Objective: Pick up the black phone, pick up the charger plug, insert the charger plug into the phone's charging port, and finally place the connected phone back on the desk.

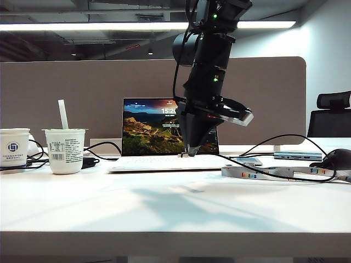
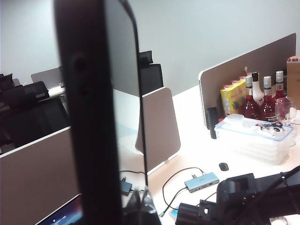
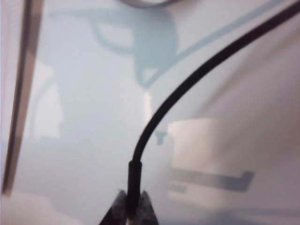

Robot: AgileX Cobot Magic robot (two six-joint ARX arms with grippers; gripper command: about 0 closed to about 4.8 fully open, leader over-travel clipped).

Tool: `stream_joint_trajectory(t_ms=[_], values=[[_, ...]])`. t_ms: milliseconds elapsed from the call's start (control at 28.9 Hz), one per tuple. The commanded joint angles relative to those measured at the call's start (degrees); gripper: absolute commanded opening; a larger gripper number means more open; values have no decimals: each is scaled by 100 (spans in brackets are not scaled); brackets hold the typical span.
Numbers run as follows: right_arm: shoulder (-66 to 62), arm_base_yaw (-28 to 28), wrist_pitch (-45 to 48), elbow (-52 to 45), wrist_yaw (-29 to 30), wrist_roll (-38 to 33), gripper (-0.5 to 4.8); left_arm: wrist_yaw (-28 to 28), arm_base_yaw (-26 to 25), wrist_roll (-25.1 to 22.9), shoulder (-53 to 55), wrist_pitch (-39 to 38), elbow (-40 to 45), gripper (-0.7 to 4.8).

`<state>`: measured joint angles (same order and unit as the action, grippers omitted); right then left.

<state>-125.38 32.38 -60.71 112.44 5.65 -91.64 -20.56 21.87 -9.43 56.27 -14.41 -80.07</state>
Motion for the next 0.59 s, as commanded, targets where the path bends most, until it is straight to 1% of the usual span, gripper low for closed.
stream_joint_trajectory(t_ms=[35, 69, 138, 173, 207, 242, 276, 311, 346, 380, 449, 553, 587], values=[[42, 0, 597, 20, 671, 2159, -5, -24, 0, 2, -50, 70, -52, -7], [42, 0, 903, 20, 1292, 2955, -5, -24, 0, 2, -50, -9, -55, -6], [44, -4, 1250, 22, 2223, 3681, -5, -26, 0, 0, -52, -94, -55, -7], [48, -2, 1633, 22, 2966, 4041, -5, -24, 0, 0, -50, -144, -52, -7], [63, -2, 1853, 22, 3357, 4120, -5, -24, 0, 0, -50, -157, -52, -6], [153, -2, 2159, 22, 3604, 4116, -5, -24, 0, -2, -50, -157, -52, -7], [212, -2, 2262, 22, 3554, 4148, -5, -24, 0, 0, -50, -157, -52, -7], [391, -4, 2472, 22, 3331, 4433, -5, -22, 0, 0, -50, -157, -52, -7], [507, -13, 2542, 22, 3202, 4614, -5, -22, 0, 0, -50, -157, -52, -7], [734, -81, 2618, 22, 3104, 4977, -5, -22, 0, 0, -50, -155, -55, -7], [1080, -168, 2638, 22, 3021, 5392, -5, -22, 0, 0, -46, -142, -52, -7], [1543, -293, 2677, 22, 3005, 5788, -5, -24, 0, 4, -48, -142, -52, -7], [1786, -348, 2747, 22, 3005, 6072, -5, -24, 0, 2, -46, -138, -52, -7]])
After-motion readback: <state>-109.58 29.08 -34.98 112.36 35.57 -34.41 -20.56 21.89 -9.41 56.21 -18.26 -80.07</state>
